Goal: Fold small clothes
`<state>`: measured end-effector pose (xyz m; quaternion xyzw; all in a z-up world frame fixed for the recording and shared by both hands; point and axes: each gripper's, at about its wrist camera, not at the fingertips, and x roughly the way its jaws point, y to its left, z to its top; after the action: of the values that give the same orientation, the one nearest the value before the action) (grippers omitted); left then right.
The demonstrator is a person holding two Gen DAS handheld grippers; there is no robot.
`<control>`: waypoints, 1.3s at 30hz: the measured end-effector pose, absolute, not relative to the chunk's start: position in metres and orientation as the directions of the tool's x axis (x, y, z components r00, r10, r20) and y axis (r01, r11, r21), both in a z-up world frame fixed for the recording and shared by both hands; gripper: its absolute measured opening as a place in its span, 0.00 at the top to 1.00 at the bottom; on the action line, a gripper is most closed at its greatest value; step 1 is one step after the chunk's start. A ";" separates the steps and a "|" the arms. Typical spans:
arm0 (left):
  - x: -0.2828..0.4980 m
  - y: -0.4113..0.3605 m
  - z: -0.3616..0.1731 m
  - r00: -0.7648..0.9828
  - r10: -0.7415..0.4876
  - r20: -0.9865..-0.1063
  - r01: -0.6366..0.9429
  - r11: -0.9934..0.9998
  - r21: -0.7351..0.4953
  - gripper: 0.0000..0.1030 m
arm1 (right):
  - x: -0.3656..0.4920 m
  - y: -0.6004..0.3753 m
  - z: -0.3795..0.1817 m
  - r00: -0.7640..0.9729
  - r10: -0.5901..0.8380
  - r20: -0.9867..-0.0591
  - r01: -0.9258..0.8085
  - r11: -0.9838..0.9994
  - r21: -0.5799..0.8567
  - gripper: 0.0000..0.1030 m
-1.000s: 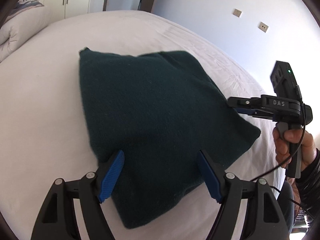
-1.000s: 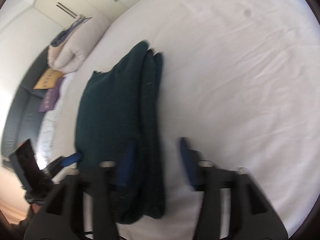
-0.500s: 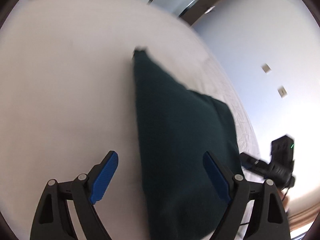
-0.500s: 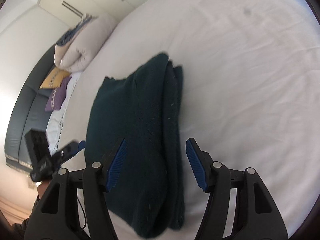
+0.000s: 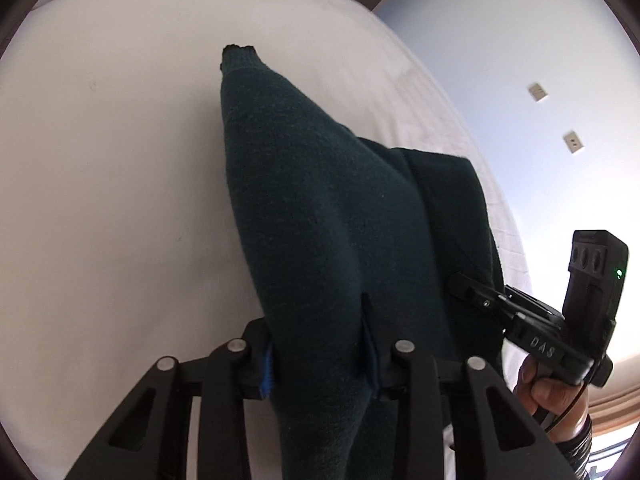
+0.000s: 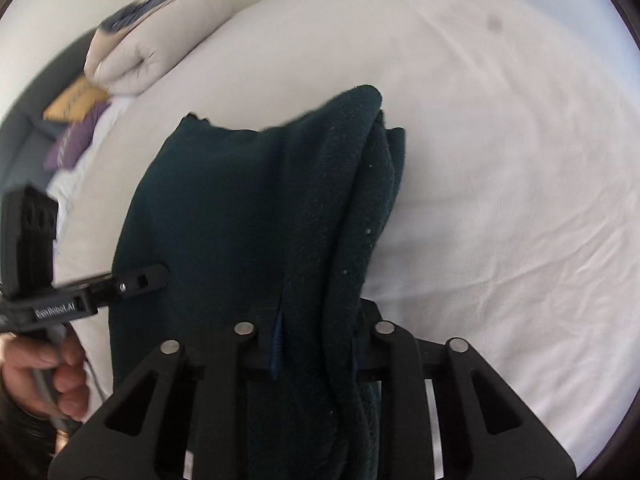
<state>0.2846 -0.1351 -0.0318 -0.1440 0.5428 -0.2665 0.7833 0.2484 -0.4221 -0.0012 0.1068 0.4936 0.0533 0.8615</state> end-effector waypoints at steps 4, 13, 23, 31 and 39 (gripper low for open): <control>0.253 -0.110 0.003 0.338 -0.551 -0.763 0.289 0.832 -0.473 0.68 | 0.213 -0.376 0.036 0.557 0.172 -0.813 -0.058 0.984 0.168 0.80; 0.151 -0.026 0.038 0.424 -0.426 -0.799 0.305 0.898 -0.317 0.67 | 0.120 -0.266 0.065 0.559 0.281 -0.781 -0.174 0.960 0.220 0.80; 0.105 0.000 -0.052 0.399 -0.308 -0.864 0.230 0.945 -0.231 0.57 | 0.071 -0.248 -0.035 0.456 0.333 -0.825 -0.059 0.936 0.346 0.77; 0.096 0.005 -0.025 0.433 -0.257 -0.864 0.193 0.963 -0.190 0.53 | 0.069 -0.277 -0.014 0.476 0.336 -0.813 0.048 0.913 0.405 0.58; 0.101 -0.016 0.018 0.574 -0.196 -0.795 0.225 0.971 -0.076 0.39 | 0.074 -0.269 0.067 0.573 0.339 -0.746 -0.078 0.929 0.363 0.58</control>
<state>0.1014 -0.0161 0.0184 0.0167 0.4457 -0.1187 0.8871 0.0736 -0.2694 0.0674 0.1463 0.4466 0.1193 0.8746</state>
